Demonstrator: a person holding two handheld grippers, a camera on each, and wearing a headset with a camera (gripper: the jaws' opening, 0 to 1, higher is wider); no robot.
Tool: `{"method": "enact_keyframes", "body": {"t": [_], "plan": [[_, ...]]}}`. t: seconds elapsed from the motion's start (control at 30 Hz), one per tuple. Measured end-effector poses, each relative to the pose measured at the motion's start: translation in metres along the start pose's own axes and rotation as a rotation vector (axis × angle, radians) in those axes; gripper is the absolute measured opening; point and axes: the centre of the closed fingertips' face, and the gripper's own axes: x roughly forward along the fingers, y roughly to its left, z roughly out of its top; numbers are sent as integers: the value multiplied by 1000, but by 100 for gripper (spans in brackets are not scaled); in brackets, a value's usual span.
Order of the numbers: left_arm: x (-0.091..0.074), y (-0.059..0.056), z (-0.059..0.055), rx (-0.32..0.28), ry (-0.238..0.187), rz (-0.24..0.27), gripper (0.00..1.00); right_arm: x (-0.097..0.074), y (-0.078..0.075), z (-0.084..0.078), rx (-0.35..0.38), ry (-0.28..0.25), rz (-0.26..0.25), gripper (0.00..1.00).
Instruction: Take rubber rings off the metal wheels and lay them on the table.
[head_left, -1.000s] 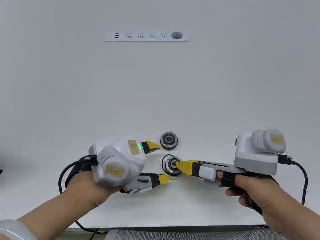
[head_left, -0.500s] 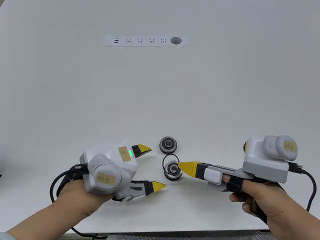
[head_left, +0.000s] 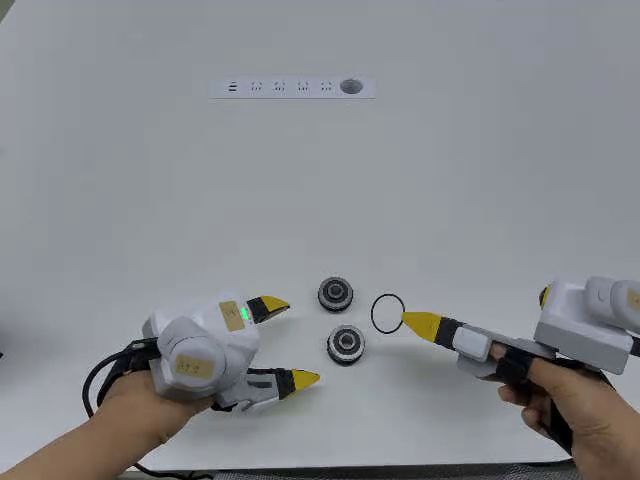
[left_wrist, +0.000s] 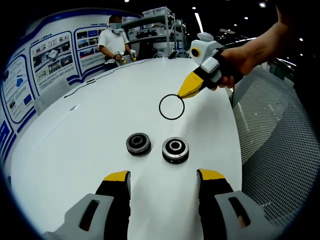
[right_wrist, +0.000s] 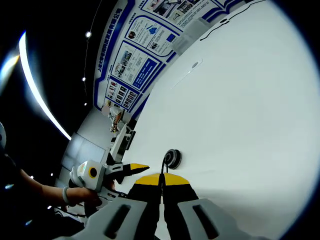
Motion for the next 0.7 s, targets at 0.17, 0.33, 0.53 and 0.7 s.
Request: {"method": "enact_keyframes", "body": {"t": [0.17,0.33,0.53,0.7], "plan": [[-2,0,-2,-7,5,4,54,1,-10,3,5,-5,-28,2],[-4,1,-4,-11,8,3,53,6,-17,-2,2,14,-60,2],[-4,0,-3,-11,5,4,52,8,-30,-5,-4,27,-122,2],[-3,0,-3,-13,4,2,52,8,-38,-10,-26,48,-165,2]]}}
